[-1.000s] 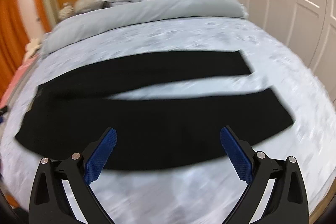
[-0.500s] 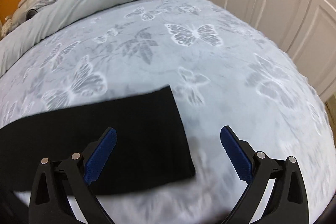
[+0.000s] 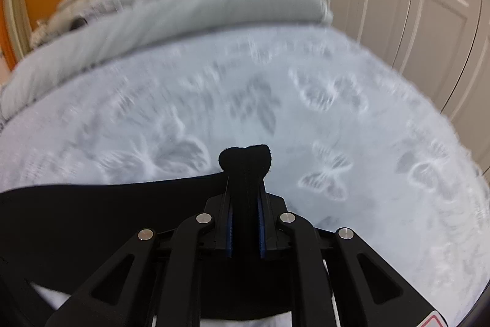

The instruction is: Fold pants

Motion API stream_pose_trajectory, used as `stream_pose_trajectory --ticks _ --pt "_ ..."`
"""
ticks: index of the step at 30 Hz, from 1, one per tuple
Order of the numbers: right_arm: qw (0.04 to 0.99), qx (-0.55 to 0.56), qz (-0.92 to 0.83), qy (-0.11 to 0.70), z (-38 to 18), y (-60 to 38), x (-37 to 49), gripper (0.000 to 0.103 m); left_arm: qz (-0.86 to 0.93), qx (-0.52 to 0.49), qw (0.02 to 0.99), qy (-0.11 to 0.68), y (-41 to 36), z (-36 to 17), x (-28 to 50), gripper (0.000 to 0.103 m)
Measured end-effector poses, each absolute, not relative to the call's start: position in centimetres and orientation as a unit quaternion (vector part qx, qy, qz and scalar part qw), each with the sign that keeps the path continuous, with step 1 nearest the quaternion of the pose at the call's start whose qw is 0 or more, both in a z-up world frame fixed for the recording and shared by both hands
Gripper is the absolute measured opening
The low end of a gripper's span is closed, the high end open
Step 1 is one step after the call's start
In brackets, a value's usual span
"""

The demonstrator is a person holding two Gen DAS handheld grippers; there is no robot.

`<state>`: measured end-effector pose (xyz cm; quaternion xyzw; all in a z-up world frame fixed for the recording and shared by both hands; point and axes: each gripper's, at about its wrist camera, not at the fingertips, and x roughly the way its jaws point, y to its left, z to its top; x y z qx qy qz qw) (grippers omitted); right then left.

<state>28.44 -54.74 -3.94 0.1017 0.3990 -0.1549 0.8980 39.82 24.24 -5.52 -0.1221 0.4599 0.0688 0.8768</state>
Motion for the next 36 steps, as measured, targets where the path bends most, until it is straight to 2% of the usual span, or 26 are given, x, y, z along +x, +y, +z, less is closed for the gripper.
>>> stream_pose_trajectory --ticks 9,13,18,23,26,27,28,30,31,33,36 --pt "0.94 0.075 -0.113 0.312 6.4 -52.6 19.4 0.01 0.008 -0.144 0.914 0.381 25.1 4.5 30.3 0.016" --pt "0.949 0.059 -0.094 0.295 7.9 -52.6 14.1 0.01 -0.012 -0.134 0.921 0.366 26.2 6.2 24.2 0.017" --pt "0.945 0.045 -0.074 0.317 5.0 -52.8 8.0 0.011 -0.024 -0.134 0.914 0.383 28.2 3.9 17.2 0.017" --pt "0.925 0.017 -0.07 0.372 -1.6 -51.7 4.4 0.011 -0.014 -0.132 0.895 0.427 29.4 -2.8 12.6 0.019" --pt "0.912 0.019 -0.081 0.401 -5.2 -51.4 3.1 0.02 -0.01 -0.144 0.886 0.441 29.7 -6.5 10.9 0.03" --pt "0.908 0.02 -0.09 0.409 -6.3 -51.5 2.6 0.029 -0.008 -0.149 0.884 0.443 29.8 -7.5 10.2 0.035" --pt "0.904 0.023 -0.097 0.416 -6.8 -51.8 2.2 0.043 0.0 -0.155 0.885 0.44 30.1 -7.8 9.6 0.054" --pt "0.904 0.044 -0.107 0.412 -7.0 -52.3 0.4 0.053 0.015 -0.18 0.89 0.419 31.0 -7.7 7.9 0.078" --pt "0.905 0.058 -0.107 0.408 -6.7 -52.6 -0.4 0.062 0.011 -0.198 0.894 0.402 31.5 -7.2 6.8 0.082" --pt "0.908 0.087 -0.119 0.392 -5.7 -53.0 -2.4 0.072 0.003 -0.249 0.891 0.381 32.7 -6.1 4.9 0.09" --pt "0.915 0.16 -0.105 0.355 -3.8 -53.2 -5.6 0.074 -0.018 -0.313 0.873 0.373 33.7 -5.4 4.2 0.092"
